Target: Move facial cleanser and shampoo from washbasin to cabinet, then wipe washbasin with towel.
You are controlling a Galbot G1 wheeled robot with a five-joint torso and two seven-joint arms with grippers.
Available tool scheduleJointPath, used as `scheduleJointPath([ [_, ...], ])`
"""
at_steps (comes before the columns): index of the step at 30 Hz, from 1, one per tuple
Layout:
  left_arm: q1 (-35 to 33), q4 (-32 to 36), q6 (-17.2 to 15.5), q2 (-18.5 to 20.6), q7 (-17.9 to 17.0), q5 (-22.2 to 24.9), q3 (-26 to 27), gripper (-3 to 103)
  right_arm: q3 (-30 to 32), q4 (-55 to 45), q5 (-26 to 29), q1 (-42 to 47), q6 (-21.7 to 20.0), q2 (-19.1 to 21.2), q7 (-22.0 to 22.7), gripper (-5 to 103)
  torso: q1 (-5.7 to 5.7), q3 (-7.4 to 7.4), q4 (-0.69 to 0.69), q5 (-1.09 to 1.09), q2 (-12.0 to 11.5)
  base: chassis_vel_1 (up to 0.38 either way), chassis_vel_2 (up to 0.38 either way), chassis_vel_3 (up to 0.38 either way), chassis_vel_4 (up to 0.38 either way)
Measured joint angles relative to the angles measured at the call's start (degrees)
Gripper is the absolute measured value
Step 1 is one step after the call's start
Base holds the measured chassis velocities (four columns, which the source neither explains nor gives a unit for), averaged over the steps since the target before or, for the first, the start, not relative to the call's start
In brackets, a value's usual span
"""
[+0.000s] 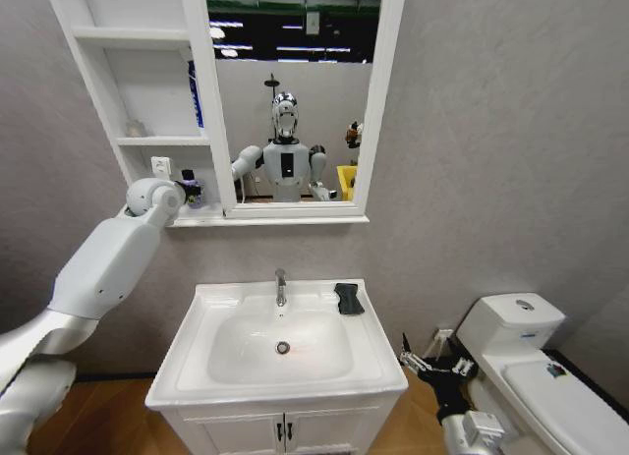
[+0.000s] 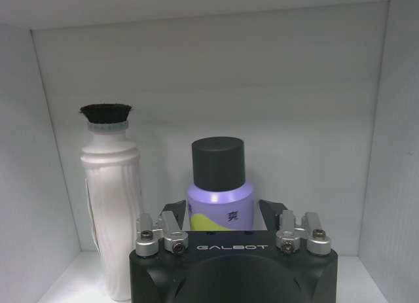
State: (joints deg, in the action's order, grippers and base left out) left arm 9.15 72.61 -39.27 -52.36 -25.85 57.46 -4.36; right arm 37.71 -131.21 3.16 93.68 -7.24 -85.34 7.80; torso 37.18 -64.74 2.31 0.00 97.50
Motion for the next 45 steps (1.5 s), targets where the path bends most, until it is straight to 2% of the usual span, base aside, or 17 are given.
scheduleJointPath([
  [4, -0.6, 0.9, 0.2, 0.3, 0.1, -0.1, 0.8, 85, 0.0, -0.3, 0.0, -0.1, -0.2, 0.0, -0.1, 100, 0.0, 0.0, 0.0, 0.0, 0.0, 0.0, 0.0, 0.0, 0.0],
  [5, -0.6, 0.9, 0.2, 0.3, 0.1, -0.1, 0.8, 85, 0.0, -0.3, 0.0, -0.1, -0.2, 0.0, -0.1, 100, 0.0, 0.0, 0.0, 0.0, 0.0, 0.0, 0.0, 0.0, 0.0],
  [7, -0.7, 1.3, 0.7, 0.6, 0.7, -0.2, 1.1, 95, 0.1, -0.3, -0.1, 0.1, -0.2, 0.0, -0.1, 100, 0.0, 0.0, 0.0, -0.01, 0.0, 0.0, 0.0, 0.0, 0.0],
  [10, -1.1, 1.5, 1.6, 0.8, 1.8, -0.5, 1.5, 100, 0.0, -0.3, -0.1, 0.4, 0.0, -0.1, -0.1, 100, 0.0, 0.0, 0.01, 0.0, 0.0, 0.0, 0.0, 0.0, 0.0],
  [21, -5.7, 6.7, 3.3, 3.0, 1.7, -1.3, 4.1, 100, -0.4, -0.6, -0.2, 0.1, 0.0, 0.0, -0.2, 100, 0.0, 0.0, 0.0, 0.01, 0.0, 0.0, 0.0, 0.0, 0.0],
  [31, -16.5, 16.2, 5.7, 4.9, 1.1, -3.8, 10.7, 100, -0.6, -1.1, -0.2, 0.3, 0.0, -0.2, -0.3, 100, 0.0, 0.0, 0.0, 0.01, 0.0, 0.0, 0.0, 0.0, 0.0],
  [34, -21.6, 22.2, 6.0, 5.9, -1.4, -3.2, 13.5, 100, -0.8, -1.3, -0.3, 0.5, 0.0, -0.2, -0.1, 100, 0.0, 0.01, 0.0, 0.0, 0.0, 0.0, 0.0, 0.0, 0.0],
  [35, -21.6, 22.2, 6.0, 5.9, -1.4, -3.2, 13.5, 100, -0.8, -1.3, -0.3, 0.5, 0.0, -0.2, -0.1, 100, 0.0, 0.01, 0.0, 0.0, 0.0, 0.0, 0.0, 0.0, 0.0],
  [39, -30.9, 31.1, 6.6, 6.9, -2.8, -1.4, 20.6, 100, -0.9, -1.9, -0.3, 1.1, 0.0, -0.5, 0.3, 100, 0.0, 0.01, 0.03, 0.0, 0.0, 0.0, 0.0, 0.0, 0.0],
  [40, -35.7, 34.6, 7.0, 7.2, -2.3, -1.9, 24.2, 100, -0.9, -2.1, -0.2, 1.3, 0.0, -0.6, 0.4, 100, 0.0, 0.01, 0.03, -0.03, 0.0, 0.0, 0.0, 0.0, 0.0],
  [41, -35.7, 34.6, 7.0, 7.2, -2.3, -1.9, 24.2, 100, -0.9, -2.1, -0.2, 1.3, 0.0, -0.6, 0.4, 100, 0.0, 0.01, 0.03, -0.03, 0.0, 0.0, 0.0, 0.0, 0.0],
  [43, -48.7, 40.9, 9.4, 6.4, 1.9, -7.4, 33.6, 100, -0.7, -2.5, -0.1, 1.8, 0.0, -0.5, 0.8, 100, 0.0, 0.01, 0.0, 0.01, 0.0, 0.0, 0.0, 0.0, 0.0],
  [44, -48.7, 40.9, 9.4, 6.4, 1.9, -7.4, 33.6, 100, -0.7, -2.5, -0.1, 1.8, 0.0, -0.5, 0.8, 100, 0.0, 0.01, 0.0, 0.01, 0.0, 0.0, 0.0, 0.0, 0.0],
  [45, -55.3, 43.4, 11.1, 5.0, 4.7, -10.5, 38.2, 100, -0.6, -2.6, -0.1, 1.9, -0.1, -0.5, 1.0, 100, -0.01, 0.01, 0.0, 0.0, 0.0, 0.0, 0.0, 0.0, 0.0],
])
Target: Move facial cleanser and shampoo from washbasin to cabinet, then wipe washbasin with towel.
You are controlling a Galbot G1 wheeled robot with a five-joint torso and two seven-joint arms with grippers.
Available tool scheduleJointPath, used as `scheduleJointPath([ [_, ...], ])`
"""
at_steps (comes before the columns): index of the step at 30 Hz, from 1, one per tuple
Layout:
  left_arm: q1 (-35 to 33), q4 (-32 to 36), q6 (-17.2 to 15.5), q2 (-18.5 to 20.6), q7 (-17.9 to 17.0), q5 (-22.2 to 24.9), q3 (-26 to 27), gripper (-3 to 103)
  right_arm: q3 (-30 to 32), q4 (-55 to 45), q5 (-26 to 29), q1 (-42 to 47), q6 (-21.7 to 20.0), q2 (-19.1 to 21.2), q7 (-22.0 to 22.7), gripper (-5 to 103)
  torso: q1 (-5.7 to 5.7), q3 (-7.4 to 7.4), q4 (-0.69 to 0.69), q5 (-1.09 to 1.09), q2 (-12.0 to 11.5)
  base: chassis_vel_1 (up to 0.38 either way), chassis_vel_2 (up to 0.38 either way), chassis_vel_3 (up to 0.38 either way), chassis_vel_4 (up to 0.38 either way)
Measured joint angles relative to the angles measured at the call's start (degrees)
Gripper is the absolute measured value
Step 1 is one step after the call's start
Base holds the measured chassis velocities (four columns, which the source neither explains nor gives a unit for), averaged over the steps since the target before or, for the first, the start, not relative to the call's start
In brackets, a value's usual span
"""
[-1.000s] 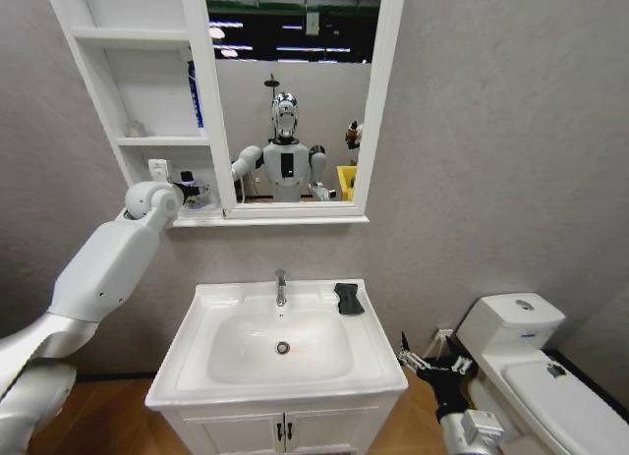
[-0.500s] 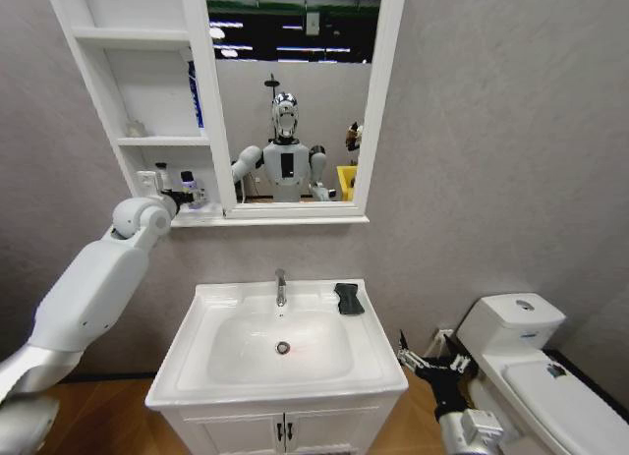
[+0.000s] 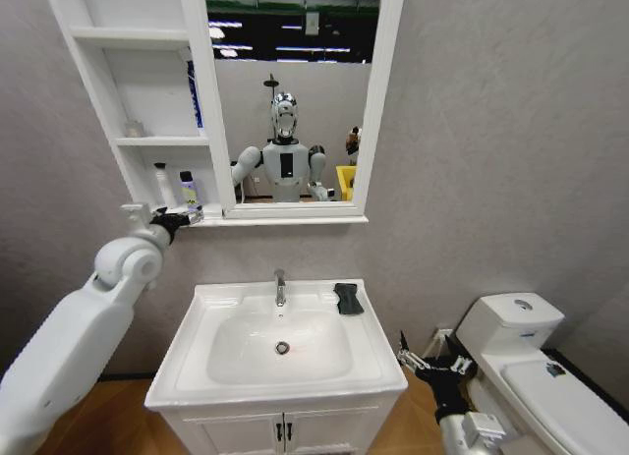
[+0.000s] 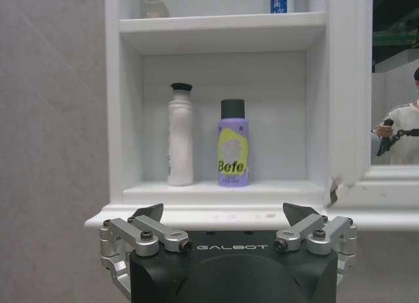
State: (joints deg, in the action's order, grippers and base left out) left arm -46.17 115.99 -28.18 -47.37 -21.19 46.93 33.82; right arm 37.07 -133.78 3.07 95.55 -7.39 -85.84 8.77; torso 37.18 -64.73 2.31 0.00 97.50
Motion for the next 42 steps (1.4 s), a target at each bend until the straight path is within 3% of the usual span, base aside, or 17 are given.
scheduleJointPath([
  [1, -8.2, 3.1, 1.4, -2.4, 2.0, -2.2, 5.3, 100, 0.0, 0.0, 0.0, 0.0, -0.6, 0.0, 0.4, 100, 0.0, 0.0, -0.01, 0.01, 0.0, 0.0, 0.0, 0.0, 0.0],
  [2, -8.2, 3.1, 1.4, -2.4, 2.0, -2.2, 5.3, 100, 0.0, 0.0, 0.0, 0.0, -0.6, 0.0, 0.4, 100, 0.0, 0.0, -0.01, 0.01, 0.0, 0.0, 0.0, 0.0, 0.0],
  [3, -13.6, 5.4, 2.1, -4.5, 2.7, -3.2, 8.6, 100, 0.0, 0.0, 0.0, 0.0, -1.1, 0.0, 0.5, 100, 0.0, 0.0, -0.02, 0.05, 0.0, 0.0, 0.0, 0.0, 0.0],
  [4, -21.2, 8.8, 3.9, -8.4, 4.2, -6.0, 12.5, 100, -0.4, 0.0, -0.1, -0.3, -1.7, 0.0, 0.7, 100, -0.01, 0.0, -0.02, 0.01, 0.0, 0.0, 0.0, 0.0, 0.0],
  [5, -21.2, 8.8, 3.9, -8.4, 4.2, -6.0, 12.5, 100, -0.4, 0.0, -0.1, -0.3, -1.7, 0.0, 0.7, 100, -0.01, 0.0, -0.02, 0.01, 0.0, 0.0, 0.0, 0.0, 0.0],
  [7, -31.6, 12.4, 8.9, -14.8, 10.4, -15.0, 17.1, 100, -0.9, -0.2, -0.2, -0.7, -3.2, 0.1, 0.5, 100, -0.01, 0.01, 0.01, -0.01, 0.0, 0.0, 0.0, 0.0, 0.0],
  [8, -31.6, 12.4, 8.9, -14.8, 10.4, -15.0, 17.1, 100, -0.9, -0.2, -0.2, -0.7, -3.2, 0.1, 0.5, 100, -0.01, 0.01, 0.01, -0.01, 0.0, 0.0, 0.0, 0.0, 0.0],
  [11, -42.5, 14.9, 15.4, -25.5, 19.9, -24.5, 19.3, 100, -1.1, -0.4, -0.5, -0.8, -4.6, 0.4, -0.8, 100, -0.01, 0.0, -0.01, -0.01, 0.0, 0.0, 0.0, 0.0, 0.0],
  [12, -42.5, 14.9, 15.4, -25.5, 19.9, -24.5, 19.3, 100, -1.1, -0.4, -0.5, -0.8, -4.6, 0.4, -0.8, 100, -0.01, 0.0, -0.01, -0.01, 0.0, 0.0, 0.0, 0.0, 0.0],
  [15, -51.4, 14.9, 22.7, -35.1, 24.2, -29.8, 18.5, 100, -1.0, 0.1, -0.8, -0.1, -4.8, 0.5, -2.3, 100, -0.01, 0.0, 0.01, -0.01, 0.0, 0.0, 0.0, 0.0, 0.0],
  [16, -51.4, 14.9, 22.7, -35.1, 24.2, -29.8, 18.5, 100, -1.0, 0.1, -0.8, -0.1, -4.8, 0.5, -2.3, 100, -0.01, 0.0, 0.01, -0.01, 0.0, 0.0, 0.0, 0.0, 0.0],
  [18, -56.5, 15.7, 27.0, -38.0, 25.6, -30.5, 17.6, 100, -1.0, 0.5, -0.9, 0.1, -4.8, 0.4, -3.0, 100, -0.01, -0.01, 0.0, -0.02, 0.0, 0.0, 0.0, 0.0, 0.0],
  [19, -58.5, 16.3, 28.8, -38.7, 25.7, -30.8, 17.3, 100, -1.1, 0.6, -0.9, 0.0, -4.8, 0.4, -3.2, 100, -0.01, 0.0, 0.0, -0.02, 0.0, 0.0, 0.0, 0.0, 0.0],
  [22, -60.2, 17.4, 30.1, -39.2, 25.5, -31.4, 17.1, 100, -1.3, 0.9, -1.0, -0.4, -4.8, 0.4, -3.4, 100, -0.01, 0.0, 0.01, -0.02, 0.0, 0.0, 0.0, 0.0, 0.0],
  [42, -59.2, 17.7, 28.9, -38.9, 24.3, -31.4, 17.0, 100, 1.2, 1.0, 1.2, -0.5, -3.6, 0.5, -5.0, 100, 0.01, -0.01, 0.0, 0.0, 0.0, 0.0, 0.0, 0.0, 0.0],
])
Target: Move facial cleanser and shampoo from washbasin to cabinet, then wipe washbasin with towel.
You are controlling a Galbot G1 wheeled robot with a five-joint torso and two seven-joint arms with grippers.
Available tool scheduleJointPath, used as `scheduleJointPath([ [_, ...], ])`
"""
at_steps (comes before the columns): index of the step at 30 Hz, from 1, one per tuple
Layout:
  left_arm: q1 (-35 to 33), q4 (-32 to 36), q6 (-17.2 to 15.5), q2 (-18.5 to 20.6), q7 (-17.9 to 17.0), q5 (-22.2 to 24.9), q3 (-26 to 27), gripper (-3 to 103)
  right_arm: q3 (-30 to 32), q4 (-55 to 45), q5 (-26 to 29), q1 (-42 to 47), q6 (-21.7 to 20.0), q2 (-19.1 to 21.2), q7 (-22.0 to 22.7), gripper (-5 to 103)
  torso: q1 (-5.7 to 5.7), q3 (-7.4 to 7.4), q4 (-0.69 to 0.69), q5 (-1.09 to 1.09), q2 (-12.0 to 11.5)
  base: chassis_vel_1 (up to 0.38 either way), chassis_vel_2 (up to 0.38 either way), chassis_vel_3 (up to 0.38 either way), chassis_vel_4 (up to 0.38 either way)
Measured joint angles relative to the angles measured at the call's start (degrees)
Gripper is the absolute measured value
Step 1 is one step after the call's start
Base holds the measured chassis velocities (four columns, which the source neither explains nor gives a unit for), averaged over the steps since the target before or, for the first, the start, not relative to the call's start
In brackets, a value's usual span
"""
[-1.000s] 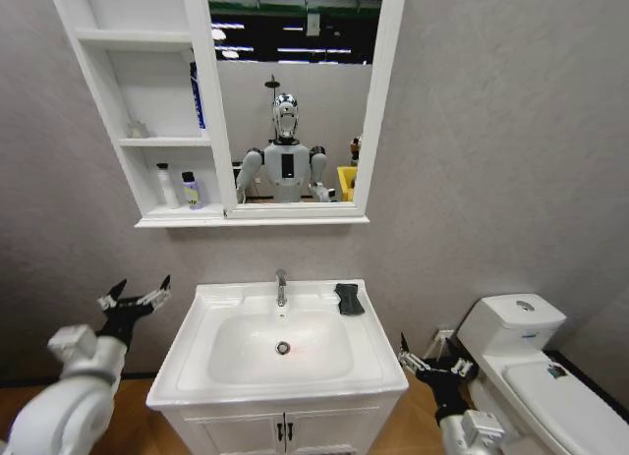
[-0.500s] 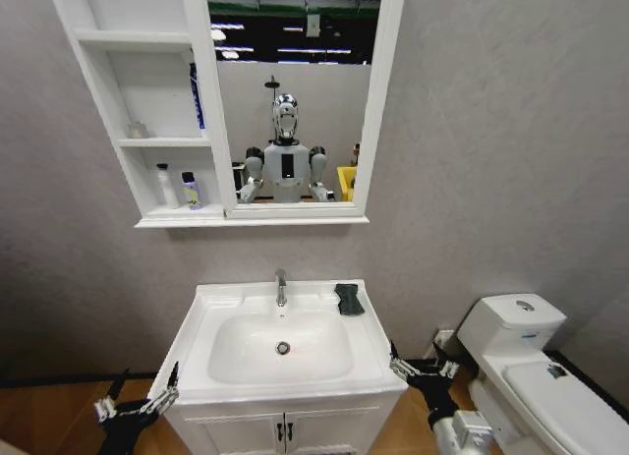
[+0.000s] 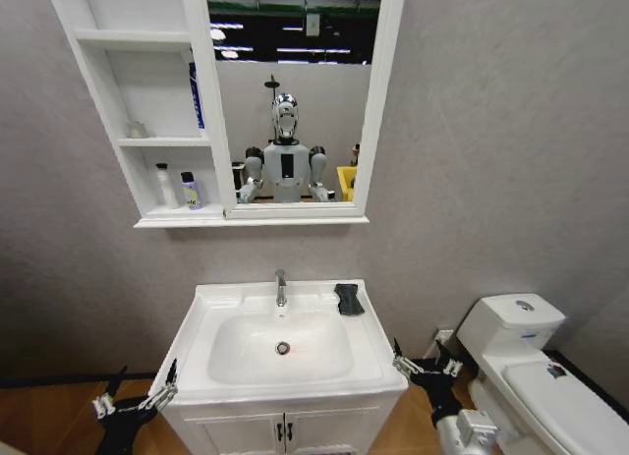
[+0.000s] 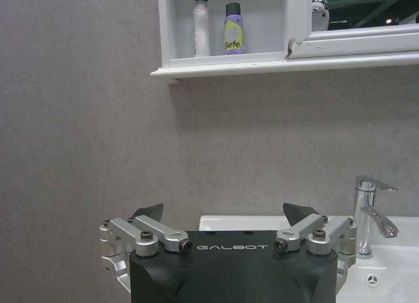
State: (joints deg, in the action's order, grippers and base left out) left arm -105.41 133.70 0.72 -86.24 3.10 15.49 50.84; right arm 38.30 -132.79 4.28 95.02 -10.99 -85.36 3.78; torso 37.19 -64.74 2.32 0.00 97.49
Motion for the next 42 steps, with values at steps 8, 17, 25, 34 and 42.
scheduleJointPath([
  [8, 0.1, -0.1, -0.1, 0.1, -0.1, 0.1, 0.0, 100, -0.3, 0.0, 0.5, 0.1, 0.0, 0.0, -0.9, 100, -0.01, 0.0, 0.0, 0.0, 0.0, 0.0, 0.0, 0.0, 0.0],
  [17, 0.2, -0.1, -0.1, 0.1, -0.1, 0.1, -0.1, 100, -1.0, 0.0, 0.3, 0.1, 0.0, 0.0, -1.0, 100, 0.0, 0.0, 0.0, 0.0, 0.0, 0.0, 0.0, 0.0, 0.0],
  [25, 0.2, -0.1, -0.2, 0.1, -0.1, 0.2, -0.1, 100, -1.0, 0.0, 0.3, 0.2, 0.0, 0.1, -1.2, 100, 0.0, 0.0, 0.0, 0.0, 0.0, 0.0, 0.0, 0.0, 0.0],
  [34, 0.2, -0.2, -0.2, 0.2, -0.1, 0.2, -0.1, 100, -1.0, 0.1, 0.3, 0.1, 0.0, 0.1, -1.4, 100, 0.0, 0.0, 0.0, 0.0, 0.0, 0.0, 0.0, 0.0, 0.0],
  [42, 0.2, -0.2, -0.2, 0.2, -0.1, 0.2, -0.1, 100, -1.3, 1.5, 0.2, -1.4, -0.4, 0.1, -1.4, 100, 0.0, 0.0, 0.0, 0.0, 0.0, 0.0, 0.0, 0.0, 0.0],
])
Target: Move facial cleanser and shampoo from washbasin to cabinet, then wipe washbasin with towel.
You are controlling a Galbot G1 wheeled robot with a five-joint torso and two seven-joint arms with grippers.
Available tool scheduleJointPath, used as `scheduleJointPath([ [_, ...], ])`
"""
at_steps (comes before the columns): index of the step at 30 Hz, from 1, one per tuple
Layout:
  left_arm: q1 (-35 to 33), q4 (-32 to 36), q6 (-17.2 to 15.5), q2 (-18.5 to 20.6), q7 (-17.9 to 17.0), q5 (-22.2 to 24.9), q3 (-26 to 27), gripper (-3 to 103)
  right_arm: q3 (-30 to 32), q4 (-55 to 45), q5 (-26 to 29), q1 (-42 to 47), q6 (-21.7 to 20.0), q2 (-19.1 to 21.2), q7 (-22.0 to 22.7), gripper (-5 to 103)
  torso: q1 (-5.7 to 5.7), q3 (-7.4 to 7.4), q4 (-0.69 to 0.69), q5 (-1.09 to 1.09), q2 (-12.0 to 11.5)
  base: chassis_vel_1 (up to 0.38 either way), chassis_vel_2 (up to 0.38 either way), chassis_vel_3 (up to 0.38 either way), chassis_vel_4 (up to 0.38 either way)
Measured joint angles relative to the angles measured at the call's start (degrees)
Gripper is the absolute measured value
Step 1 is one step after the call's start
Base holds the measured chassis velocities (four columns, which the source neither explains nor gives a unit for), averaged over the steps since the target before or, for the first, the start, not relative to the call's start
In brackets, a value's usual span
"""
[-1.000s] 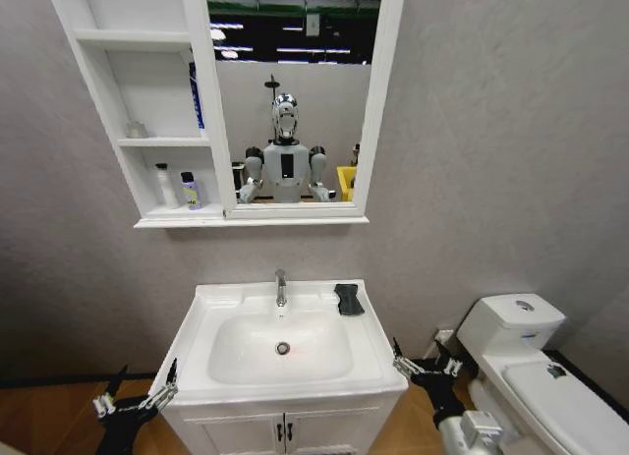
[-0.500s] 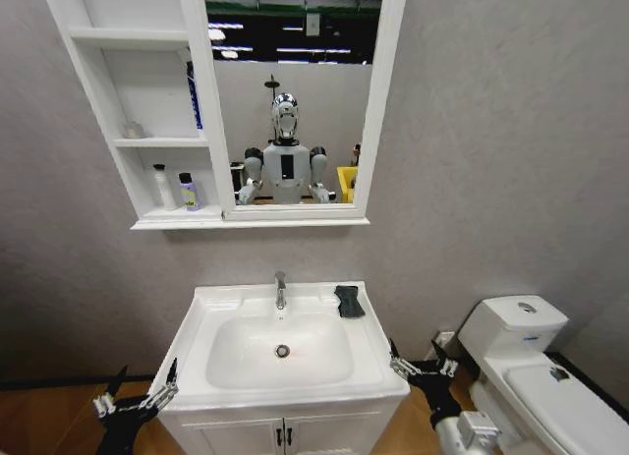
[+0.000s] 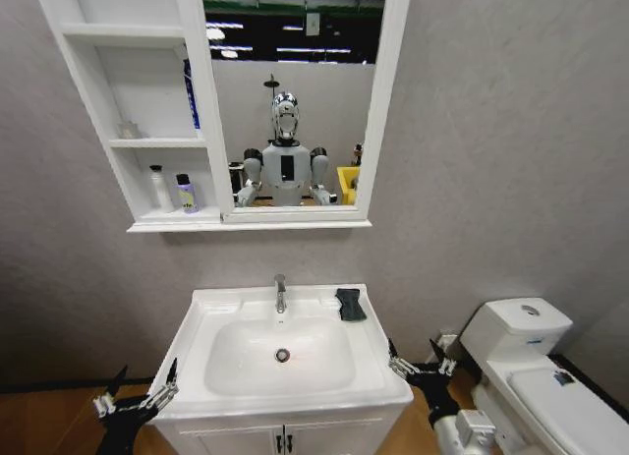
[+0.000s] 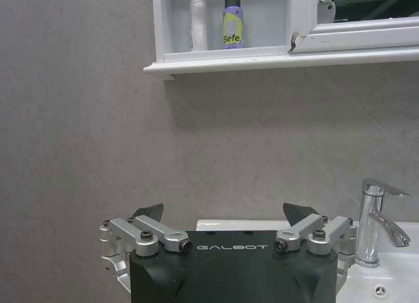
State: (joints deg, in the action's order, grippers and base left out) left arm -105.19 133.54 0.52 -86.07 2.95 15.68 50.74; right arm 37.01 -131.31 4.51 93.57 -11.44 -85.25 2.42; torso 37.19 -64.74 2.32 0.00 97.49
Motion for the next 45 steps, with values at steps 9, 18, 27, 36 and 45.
scheduleJointPath([
  [9, 0.0, 0.0, 0.0, 0.0, 0.0, 0.0, 0.0, 100, 0.9, 8.4, 3.3, -9.8, -3.5, 3.9, 3.9, 100, 0.0, 0.0, -0.02, -0.01, 0.0, 0.0, 0.0, 0.0, 0.0],
  [18, 0.0, 0.0, 0.0, 0.0, 0.0, 0.0, 0.0, 100, -4.2, 25.7, 16.1, -28.2, -9.1, 12.8, 6.6, 100, 0.0, -0.01, -0.02, 0.0, 0.0, 0.0, 0.0, 0.0, 0.0],
  [27, 0.0, 0.0, 0.0, 0.0, 0.0, 0.0, 0.0, 100, -15.6, 46.4, 18.8, -45.4, -9.0, 15.8, 2.5, 100, 0.0, -0.01, 0.01, -0.01, 0.0, 0.0, 0.0, 0.0, 0.0],
  [36, 0.0, 0.0, 0.0, 0.0, 0.0, 0.0, 0.0, 100, -23.0, 60.3, 16.1, -57.6, -7.4, 12.2, 1.8, 100, 0.01, -0.01, -0.02, 0.0, 0.0, 0.0, 0.0, 0.0, 0.0],
  [45, 0.0, 0.0, 0.0, 0.0, 0.0, 0.0, 0.0, 100, -24.0, 64.4, 16.7, -59.3, -10.4, 11.4, 5.2, 100, -0.01, 0.0, 0.01, 0.0, 0.0, 0.0, 0.0, 0.0, 0.0],
])
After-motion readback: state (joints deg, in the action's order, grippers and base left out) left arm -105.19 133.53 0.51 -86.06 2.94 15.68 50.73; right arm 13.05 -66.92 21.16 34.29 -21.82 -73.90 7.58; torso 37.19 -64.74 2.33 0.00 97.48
